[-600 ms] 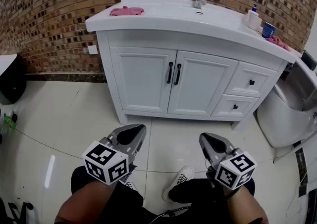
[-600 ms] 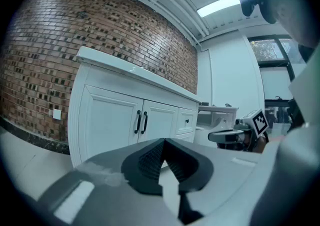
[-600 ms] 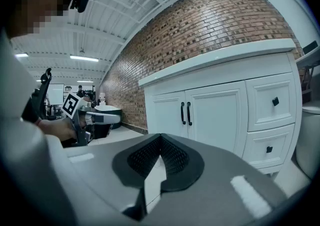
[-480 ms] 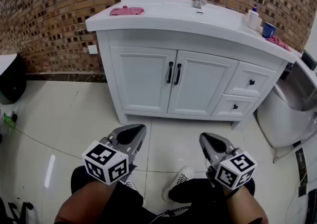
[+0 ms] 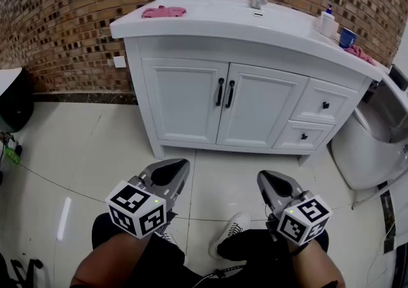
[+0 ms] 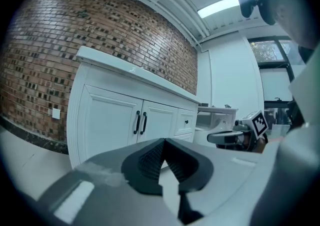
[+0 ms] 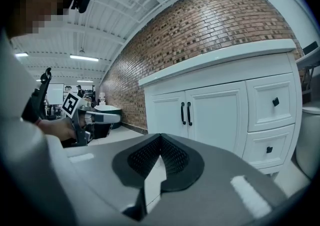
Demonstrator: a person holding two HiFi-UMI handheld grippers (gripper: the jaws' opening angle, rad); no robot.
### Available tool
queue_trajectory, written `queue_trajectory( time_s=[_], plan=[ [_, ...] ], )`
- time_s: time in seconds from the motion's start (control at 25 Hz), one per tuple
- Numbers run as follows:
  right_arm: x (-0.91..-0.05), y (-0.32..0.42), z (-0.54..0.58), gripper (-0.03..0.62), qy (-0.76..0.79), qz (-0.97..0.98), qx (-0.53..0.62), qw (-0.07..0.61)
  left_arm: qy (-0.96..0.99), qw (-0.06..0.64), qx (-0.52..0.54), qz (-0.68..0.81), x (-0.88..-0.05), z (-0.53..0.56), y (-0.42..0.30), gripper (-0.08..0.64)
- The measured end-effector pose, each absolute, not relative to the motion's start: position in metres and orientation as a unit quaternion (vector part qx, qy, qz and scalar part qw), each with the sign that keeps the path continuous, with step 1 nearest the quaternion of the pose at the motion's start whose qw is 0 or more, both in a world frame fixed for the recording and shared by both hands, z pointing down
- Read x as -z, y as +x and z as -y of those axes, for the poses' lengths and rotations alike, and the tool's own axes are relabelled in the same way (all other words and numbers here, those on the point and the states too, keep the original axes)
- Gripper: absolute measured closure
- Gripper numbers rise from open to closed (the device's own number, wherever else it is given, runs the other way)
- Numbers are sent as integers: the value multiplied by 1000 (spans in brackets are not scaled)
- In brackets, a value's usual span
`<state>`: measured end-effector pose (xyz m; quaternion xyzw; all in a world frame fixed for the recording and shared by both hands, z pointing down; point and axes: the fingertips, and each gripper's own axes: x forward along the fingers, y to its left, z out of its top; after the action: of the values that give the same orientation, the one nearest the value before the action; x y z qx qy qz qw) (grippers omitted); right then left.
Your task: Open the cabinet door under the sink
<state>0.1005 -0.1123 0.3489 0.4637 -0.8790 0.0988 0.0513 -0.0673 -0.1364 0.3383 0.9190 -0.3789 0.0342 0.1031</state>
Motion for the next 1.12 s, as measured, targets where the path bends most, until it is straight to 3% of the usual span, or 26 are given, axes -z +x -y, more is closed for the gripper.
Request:
queue_trajectory(
  time_s=[0.6, 1.12],
  plan=[
    [-336, 94, 141, 584, 460, 881, -66, 81, 927, 74, -37, 366, -330, 170, -49, 557],
    [-333, 96, 222, 584, 481, 870, -54, 92, 927, 95, -27, 362, -340, 219, -43, 558]
  ],
)
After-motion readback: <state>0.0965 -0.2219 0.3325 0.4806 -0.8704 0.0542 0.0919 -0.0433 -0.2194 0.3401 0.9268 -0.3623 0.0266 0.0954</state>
